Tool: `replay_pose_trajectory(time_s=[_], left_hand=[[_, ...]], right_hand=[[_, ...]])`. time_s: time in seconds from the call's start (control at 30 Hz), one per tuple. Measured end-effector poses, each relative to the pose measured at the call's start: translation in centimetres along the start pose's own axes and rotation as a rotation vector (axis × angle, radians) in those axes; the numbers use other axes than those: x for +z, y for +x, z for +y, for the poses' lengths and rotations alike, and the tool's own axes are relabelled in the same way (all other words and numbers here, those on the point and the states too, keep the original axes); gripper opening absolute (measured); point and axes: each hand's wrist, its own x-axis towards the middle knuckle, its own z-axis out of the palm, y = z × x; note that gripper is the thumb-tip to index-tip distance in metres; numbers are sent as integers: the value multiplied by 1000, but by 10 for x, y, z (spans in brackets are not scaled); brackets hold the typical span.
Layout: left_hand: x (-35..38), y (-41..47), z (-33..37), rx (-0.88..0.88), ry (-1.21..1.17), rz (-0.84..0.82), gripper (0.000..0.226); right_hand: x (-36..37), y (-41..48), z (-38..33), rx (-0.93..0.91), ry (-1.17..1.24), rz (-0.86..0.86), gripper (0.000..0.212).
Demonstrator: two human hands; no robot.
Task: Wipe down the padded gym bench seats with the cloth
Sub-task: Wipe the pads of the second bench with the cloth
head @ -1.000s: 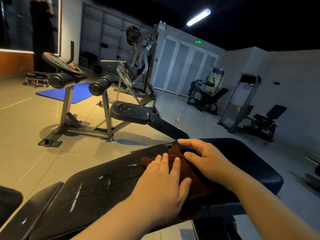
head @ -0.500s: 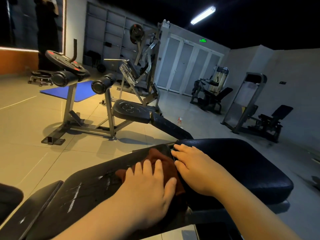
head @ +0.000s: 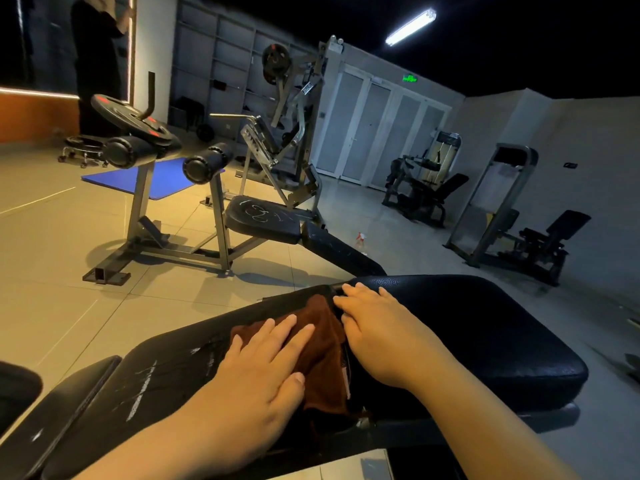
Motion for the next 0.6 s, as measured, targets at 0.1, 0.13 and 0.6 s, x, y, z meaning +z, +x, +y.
replay_pose_trajectory(time_s=[0.1,0.13,0.6], left_hand=[[-10,30,3,-73,64,-83,57],[-12,46,4,-88,124,-96,60],[2,3,-30,-74,-1,-15,50]], right_hand=[[-1,0,1,-2,-28,-4,48],[-2,-1,1,-6,-32,-3,48],[-4,-3,-2,13,55,29,46]])
